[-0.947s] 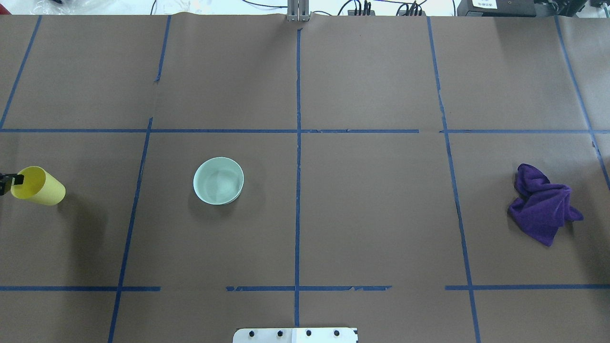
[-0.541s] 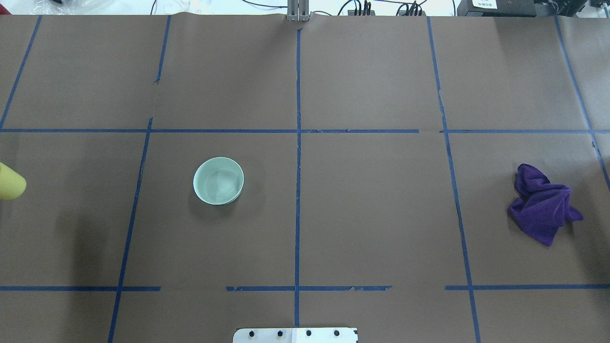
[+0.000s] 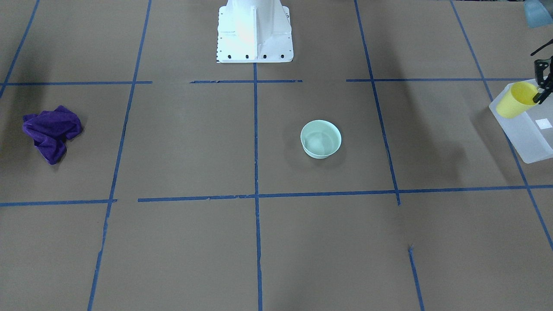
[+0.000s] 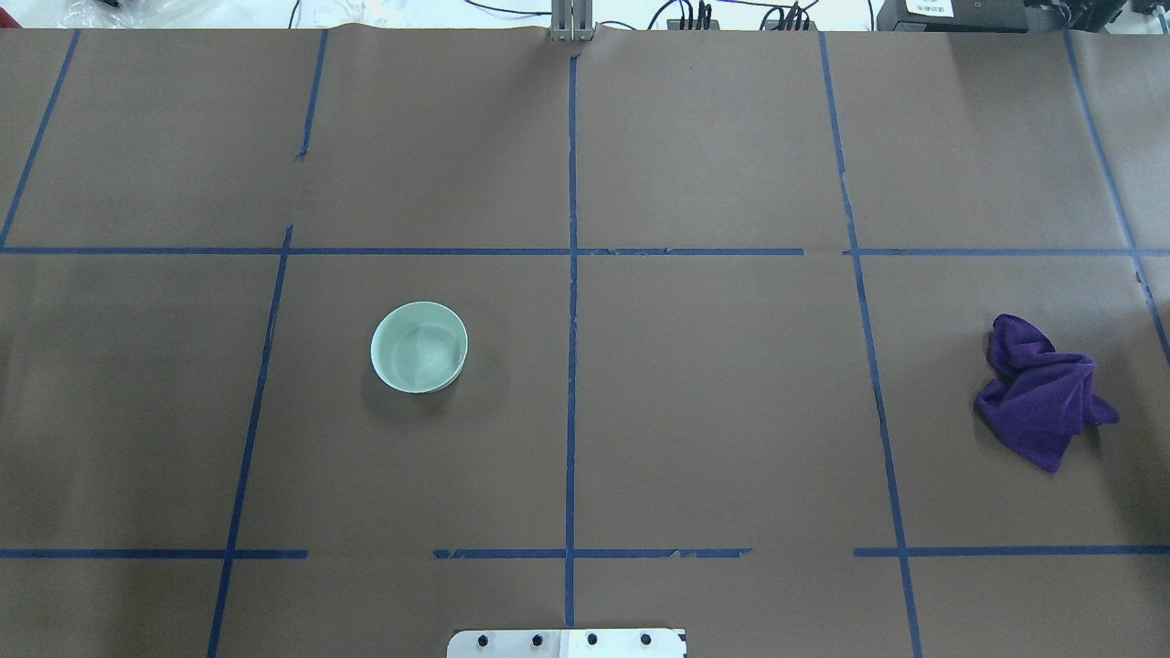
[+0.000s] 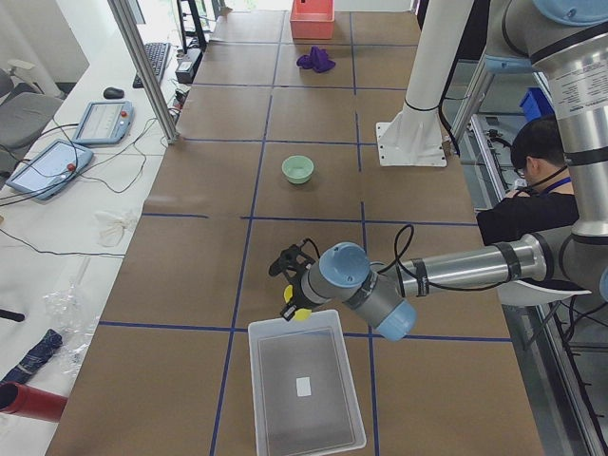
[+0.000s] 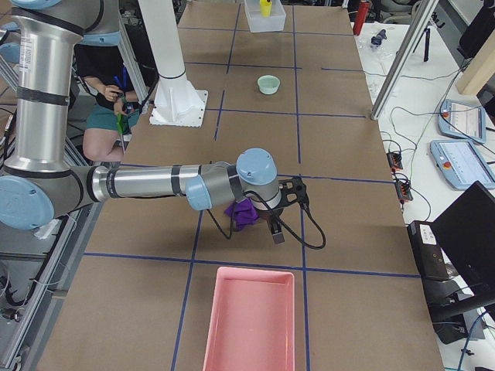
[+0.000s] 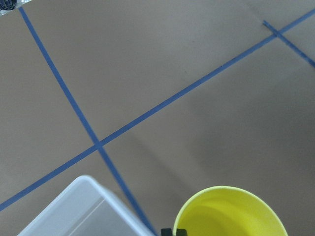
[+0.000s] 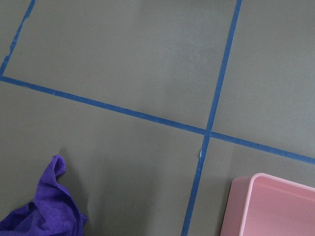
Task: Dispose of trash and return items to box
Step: 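Carry the yellow cup into the clear plastic box and release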
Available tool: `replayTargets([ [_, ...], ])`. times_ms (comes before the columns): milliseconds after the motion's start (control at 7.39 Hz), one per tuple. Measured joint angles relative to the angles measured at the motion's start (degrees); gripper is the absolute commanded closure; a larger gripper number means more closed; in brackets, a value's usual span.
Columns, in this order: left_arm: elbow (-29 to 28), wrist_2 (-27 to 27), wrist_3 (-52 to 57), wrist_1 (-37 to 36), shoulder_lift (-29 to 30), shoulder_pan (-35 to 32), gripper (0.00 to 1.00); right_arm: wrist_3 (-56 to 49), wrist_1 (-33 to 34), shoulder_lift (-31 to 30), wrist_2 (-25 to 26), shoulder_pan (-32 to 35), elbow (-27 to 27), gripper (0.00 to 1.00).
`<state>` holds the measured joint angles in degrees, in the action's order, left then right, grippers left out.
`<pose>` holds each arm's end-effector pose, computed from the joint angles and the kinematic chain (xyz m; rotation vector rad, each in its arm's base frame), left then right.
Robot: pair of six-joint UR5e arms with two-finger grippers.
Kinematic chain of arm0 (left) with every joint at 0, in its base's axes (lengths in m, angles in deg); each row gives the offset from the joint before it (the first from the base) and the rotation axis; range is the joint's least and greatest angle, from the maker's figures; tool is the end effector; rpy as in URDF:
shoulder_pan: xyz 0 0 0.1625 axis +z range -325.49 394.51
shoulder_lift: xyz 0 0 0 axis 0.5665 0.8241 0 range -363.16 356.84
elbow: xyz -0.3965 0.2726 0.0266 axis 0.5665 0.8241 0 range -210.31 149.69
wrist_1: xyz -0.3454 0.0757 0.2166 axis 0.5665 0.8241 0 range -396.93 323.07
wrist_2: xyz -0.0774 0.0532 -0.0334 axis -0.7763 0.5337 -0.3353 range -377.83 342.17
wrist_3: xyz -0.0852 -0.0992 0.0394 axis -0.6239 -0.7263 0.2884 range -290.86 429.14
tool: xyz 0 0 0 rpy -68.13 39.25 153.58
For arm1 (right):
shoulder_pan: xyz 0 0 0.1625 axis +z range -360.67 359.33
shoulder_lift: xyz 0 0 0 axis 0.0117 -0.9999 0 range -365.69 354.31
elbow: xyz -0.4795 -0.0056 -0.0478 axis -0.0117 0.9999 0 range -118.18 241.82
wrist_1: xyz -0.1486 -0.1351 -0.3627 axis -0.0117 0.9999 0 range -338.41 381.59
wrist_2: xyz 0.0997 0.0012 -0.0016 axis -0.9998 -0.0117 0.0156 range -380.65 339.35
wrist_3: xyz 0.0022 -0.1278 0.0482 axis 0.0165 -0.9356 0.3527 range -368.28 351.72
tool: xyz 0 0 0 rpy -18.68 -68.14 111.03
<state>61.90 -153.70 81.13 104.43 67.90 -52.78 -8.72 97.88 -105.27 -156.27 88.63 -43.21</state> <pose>-0.0183 -0.3570 0.7529 0.6374 0.7326 0.4781 0.0304 -0.4365 0.6580 0.3150 -0.7894 -0.1518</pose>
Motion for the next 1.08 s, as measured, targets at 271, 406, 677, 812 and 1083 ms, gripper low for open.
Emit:
replayTargets([
  [271,-3.7,-2.1,6.5,-0.1,-0.4,-1.9,1.00,0.0,0.0,0.0,0.1,0.0,0.0,0.00],
  [406,-4.8,-2.8,7.3,0.1,-0.6,-2.1,1.00,0.0,0.0,0.0,0.1,0.0,0.0,0.00],
  [677,-8.1,-2.5,4.0,5.0,-0.4,-2.0,1.00,0.0,0.0,0.0,0.1,0.0,0.0,0.00],
  [812,-9.9,-2.4,1.6,8.4,-0.4,-1.7,1.00,0.0,0.0,0.0,0.1,0.0,0.0,0.00],
  [1083,-11.4,-2.7,-0.1,10.8,-0.3,-0.4,1.00,0.0,0.0,0.0,0.1,0.0,0.2,0.00],
])
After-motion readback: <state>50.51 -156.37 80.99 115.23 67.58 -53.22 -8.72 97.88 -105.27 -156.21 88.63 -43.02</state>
